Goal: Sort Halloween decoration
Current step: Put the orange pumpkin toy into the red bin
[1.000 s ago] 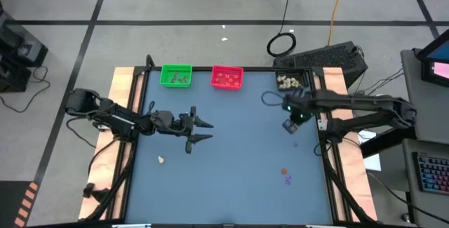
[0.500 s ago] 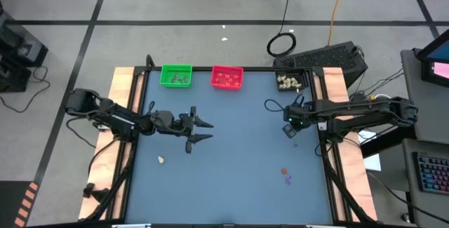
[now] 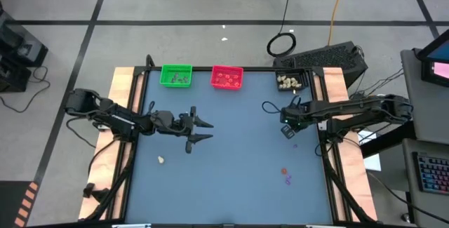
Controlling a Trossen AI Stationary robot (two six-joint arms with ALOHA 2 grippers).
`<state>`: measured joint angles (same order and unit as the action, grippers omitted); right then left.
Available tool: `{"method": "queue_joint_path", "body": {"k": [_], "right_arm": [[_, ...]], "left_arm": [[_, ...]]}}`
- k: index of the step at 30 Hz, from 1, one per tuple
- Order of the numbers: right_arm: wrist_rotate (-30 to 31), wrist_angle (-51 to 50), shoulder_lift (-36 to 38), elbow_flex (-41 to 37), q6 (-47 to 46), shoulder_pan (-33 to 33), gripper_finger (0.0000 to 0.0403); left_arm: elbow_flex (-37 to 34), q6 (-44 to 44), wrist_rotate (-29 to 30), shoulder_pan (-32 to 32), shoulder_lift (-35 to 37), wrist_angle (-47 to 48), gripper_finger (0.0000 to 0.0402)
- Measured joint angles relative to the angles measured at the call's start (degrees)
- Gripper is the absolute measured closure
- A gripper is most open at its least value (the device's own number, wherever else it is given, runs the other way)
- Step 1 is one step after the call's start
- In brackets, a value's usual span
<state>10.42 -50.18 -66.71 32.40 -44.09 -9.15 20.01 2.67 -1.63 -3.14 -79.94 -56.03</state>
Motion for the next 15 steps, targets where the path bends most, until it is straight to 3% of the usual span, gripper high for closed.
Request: {"method": "queue_joint_path", "body": {"k": [7, 15], "right_arm": [[0.37, 2.02, -2.82, 0.13, 2.88, 0.0, 0.0395], [-0.08, 2.26, -0.91, 1.77, 5.05, 1.68, 0.0402]], "left_arm": [[0.0, 0.01, 0.0, 0.0, 0.0, 0.0, 0.0217], [0.0, 0.0, 0.0, 0.0, 0.0, 0.02, 0.0217]]}}
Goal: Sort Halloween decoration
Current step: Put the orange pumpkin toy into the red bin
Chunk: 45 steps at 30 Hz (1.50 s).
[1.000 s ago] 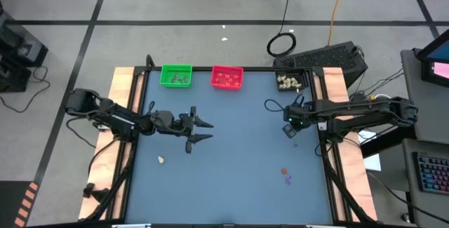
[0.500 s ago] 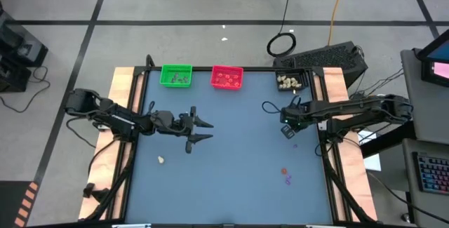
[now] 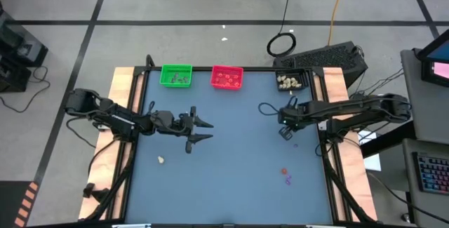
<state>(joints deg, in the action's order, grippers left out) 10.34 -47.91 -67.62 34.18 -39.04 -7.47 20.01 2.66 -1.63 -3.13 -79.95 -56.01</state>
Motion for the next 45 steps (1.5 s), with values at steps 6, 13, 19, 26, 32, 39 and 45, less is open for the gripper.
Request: {"method": "queue_joint_path", "body": {"k": [6, 13, 19, 26, 32, 39, 45], "right_arm": [[1.7, 0.32, 1.06, 4.65, 1.9, 3.39, 0.0402], [2.78, -5.5, 0.89, 5.67, -0.58, 7.31, 0.0401], [5.98, -7.09, 0.64, 0.82, -9.03, 7.76, 0.0402], [6.13, 1.94, 0.0, -1.77, -8.4, 7.4, 0.0402], [5.01, 6.0, -2.76, -1.77, -5.33, 7.04, 0.0402], [1.41, 14.76, -3.73, -1.77, -2.3, 7.04, 0.0403], [-1.8, 23.46, -3.82, -1.8, 0.99, 8.11, 0.0403]], "left_arm": [[0.0, 0.04, 0.0, 0.02, -0.02, 0.0, 0.0217], [0.0, 6.85, 0.44, 0.02, 0.0, 2.96, 0.0217], [1.01, 16.93, 5.25, 1.28, -0.02, 11.32, 0.0217], [5.97, 22.54, 5.69, 5.5, -3.48, 20.92, 0.0218], [12.44, 22.55, -0.86, 9.14, -9.86, 25.41, 0.0218], [20.33, 22.07, -8.87, 12.62, -15.34, 26.97, 0.0217], [24.19, 20.79, -11.91, 14.14, -16.91, 30.33, 0.0217]]}}
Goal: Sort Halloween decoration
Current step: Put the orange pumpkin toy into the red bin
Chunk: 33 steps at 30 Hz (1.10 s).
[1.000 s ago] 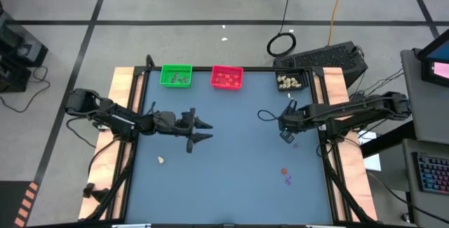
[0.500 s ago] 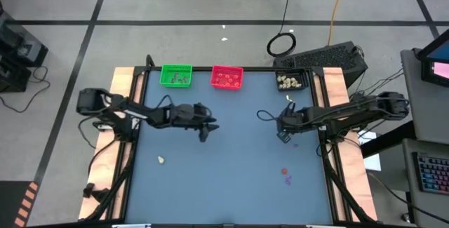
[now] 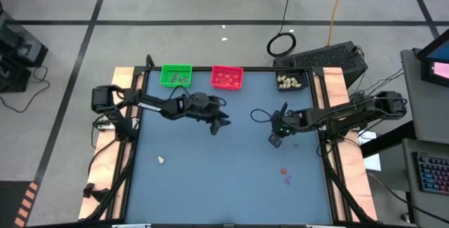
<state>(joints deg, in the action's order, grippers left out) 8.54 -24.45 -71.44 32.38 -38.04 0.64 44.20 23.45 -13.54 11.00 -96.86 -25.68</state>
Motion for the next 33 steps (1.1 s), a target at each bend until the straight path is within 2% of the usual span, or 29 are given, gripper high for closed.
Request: {"method": "queue_joint_path", "body": {"k": [6, 9, 14, 17, 20, 26, 33], "right_arm": [[0.25, 1.71, 0.04, 2.52, 3.13, 2.87, 0.04], [0.67, -1.59, 0.04, 4.51, 5.06, 4.52, 0.0379], [1.7, -8.08, -0.04, 4.8, 5.33, 7.1, 0.0346], [6.62, -10.27, -0.61, 4.81, 3.59, 8.53, 0.0364], [7.09, -10.71, -2.16, 4.81, 4.04, 9.13, 0.0395], [7.97, -8.95, -7.55, 4.81, 4.85, 9.12, 0.0401], [8.2, -1.48, -11.57, 4.81, 8.4, 9.14, 0.0402]], "left_arm": [[0.22, 0.28, -0.2, -0.02, 0.07, 0.01, 0.0217], [0.9, 4.36, -0.52, 0.0, -1.22, 1.53, 0.0217], [5.21, 8.7, -6.27, 0.54, -6.66, 2.64, 0.0217], [9.49, 8.84, -8.85, 1.03, -10.66, 2.96, 0.0217], [13.98, 9.05, -11.95, 1.73, -13.69, 2.92, 0.0217], [20.21, 7.49, -14.51, 2.49, -17.18, 6.59, 0.0217], [20.84, 4.48, -14.49, 2.84, -17.29, 10.06, 0.0217]]}}
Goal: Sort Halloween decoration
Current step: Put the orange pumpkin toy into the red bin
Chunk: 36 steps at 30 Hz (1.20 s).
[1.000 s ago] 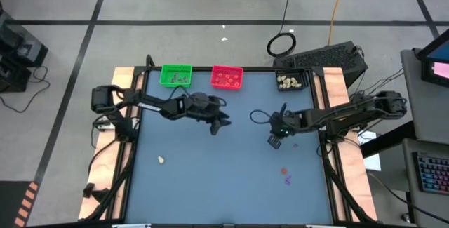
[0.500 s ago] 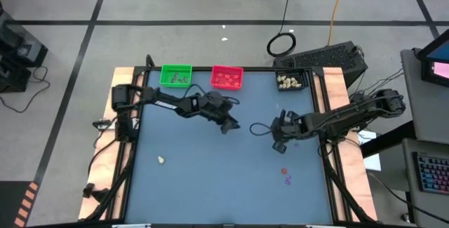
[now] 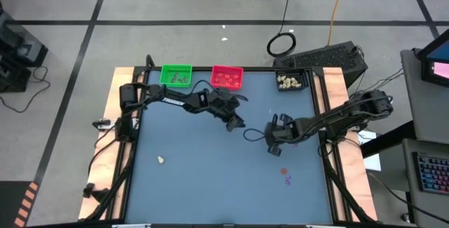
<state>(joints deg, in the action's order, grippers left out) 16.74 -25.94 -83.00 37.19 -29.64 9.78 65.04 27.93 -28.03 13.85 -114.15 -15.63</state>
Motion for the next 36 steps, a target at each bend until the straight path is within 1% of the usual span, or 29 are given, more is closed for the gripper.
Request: {"method": "queue_joint_path", "body": {"k": [4, 8, 13, 16, 20, 24, 27, 30, 36], "right_arm": [[-0.44, 4.71, -0.01, 0.0, 2.15, -0.02, 0.0402], [-0.51, 3.75, 2.94, 0.01, 2.42, 0.07, 0.0402], [-0.38, -1.75, 7.48, 0.04, 1.4, 0.07, 0.0402], [-0.33, -6.24, 8.19, 0.04, 0.02, 0.07, 0.0403], [-0.23, -8.23, 6.92, 0.04, -0.73, 0.07, 0.0403], [-0.25, -5.51, 4.56, 0.04, 0.44, 0.07, 0.0403], [-0.25, -2.68, 2.67, 0.04, 1.73, 0.04, 0.0403], [-0.19, 0.44, 0.83, 0.04, 2.54, -0.32, 0.0403], [0.07, 4.7, -1.96, 0.04, 5.4, -1.79, 0.0403]], "left_arm": [[0.0, -1.35, 0.62, 0.07, 0.02, 2.5, 0.0217], [-0.04, -2.35, 1.08, 0.2, 0.0, 3.77, 0.0217], [-0.04, -3.22, 1.2, 0.39, 0.02, 4.53, 0.0217], [-0.04, -4.59, 1.22, 0.39, 0.02, 4.33, 0.0217], [-0.04, -4.88, 1.45, 0.44, 0.02, 4.08, 0.0217], [-0.04, -4.79, 2.11, 0.44, 0.02, 4.15, 0.0217], [-0.04, -4.65, 3.96, 0.39, 0.02, 4.15, 0.0211], [-0.04, -4.36, 5.73, 0.39, 0.02, 4.14, 0.0194], [-0.04, -4.29, 6.56, 0.33, 0.02, 3.99, 0.0148]]}}
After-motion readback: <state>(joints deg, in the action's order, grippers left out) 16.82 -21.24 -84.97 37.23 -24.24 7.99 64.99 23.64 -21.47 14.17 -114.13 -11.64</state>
